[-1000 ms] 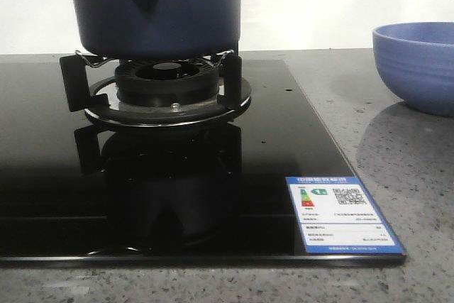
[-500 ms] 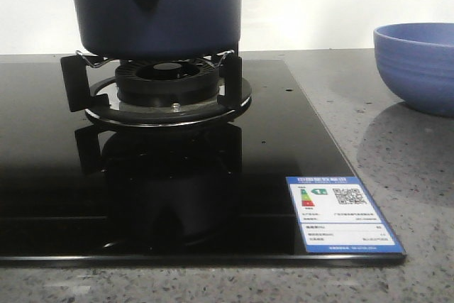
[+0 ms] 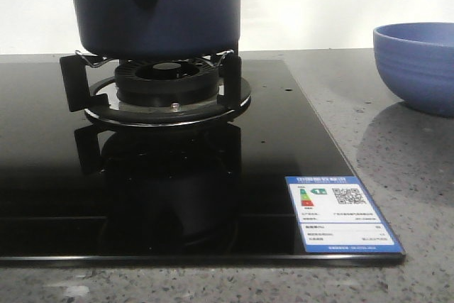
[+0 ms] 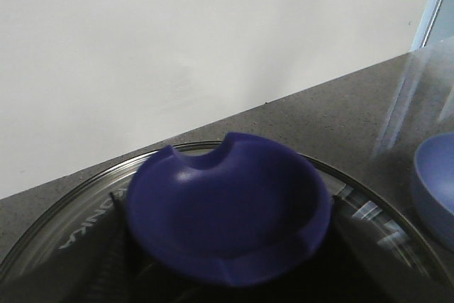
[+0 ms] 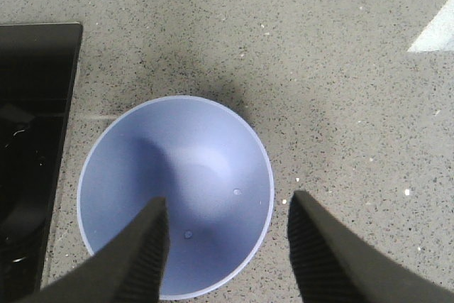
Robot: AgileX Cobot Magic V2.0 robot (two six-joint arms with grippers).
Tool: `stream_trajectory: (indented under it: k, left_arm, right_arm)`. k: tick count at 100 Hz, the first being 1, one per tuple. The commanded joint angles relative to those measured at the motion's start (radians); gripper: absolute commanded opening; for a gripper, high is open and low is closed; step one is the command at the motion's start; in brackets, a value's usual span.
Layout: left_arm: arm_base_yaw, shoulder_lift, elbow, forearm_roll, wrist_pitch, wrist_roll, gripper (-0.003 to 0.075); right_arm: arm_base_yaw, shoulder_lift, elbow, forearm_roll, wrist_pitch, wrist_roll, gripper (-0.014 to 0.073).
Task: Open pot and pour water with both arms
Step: 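Lower the glass lid onto the pot and release the knob with left gripper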
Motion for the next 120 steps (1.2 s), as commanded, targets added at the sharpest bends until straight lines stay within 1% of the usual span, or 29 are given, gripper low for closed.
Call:
stream_trajectory:
  k: [1,24,55,81,89,95,102,106,120]
  left_arm:
    - [-0.024,-0.012,-0.036,0.021,-0.15,-0.006,0.0368]
    - [-0.034,0.027,-0.036,0.028,-0.2,-0.006,0.0368]
    - [-0.031,0.059,-0.036,0.038,-0.2,-0.006,0.0368]
    - [-0.031,0.059,-0.036,0.038,-0.148,-0.006,0.0372]
    - [-0.031,0.059,-0.036,0.038,-0.146,-0.006,0.0398]
    - [-0.031,0.059,-0.036,0.038,-0.146,-0.006,0.0445]
    - [-0.031,0.059,-0.036,0.038,-0.146,-0.006,0.0526]
    - [-0.031,0.059,-0.036,0.038,-0.146,-0.006,0.0553]
    - [-0.031,0.036,-0.036,0.028,-0.151,-0.006,0.0559]
  right_arm:
    - [-0.007,-0.029,-0.022,0.011,-0.044,-0.005,0.0347]
    - [-0.007,-0.029,-0.022,0.011,-0.048,-0.005,0.0347]
    - [-0.005,-0.029,-0.022,0.011,-0.052,-0.005,0.0347]
    - [-0.005,-0.029,-0.022,0.011,-0.054,-0.005,0.0347]
    - [-0.005,-0.029,-0.022,0.011,-0.054,-0.005,0.0347]
    - [-0.005,-0.029,-0.022,0.011,-0.054,-0.005,0.0347]
    - [-0.005,-0.029,-0.022,0.011,-0.054,-0.005,0.0347]
    - [-0.005,-0.029,-0.022,0.011,-0.054,-0.005,0.0347]
    - [-0.005,-0.029,-0.022,0.011,-0.054,-0.005,0.0347]
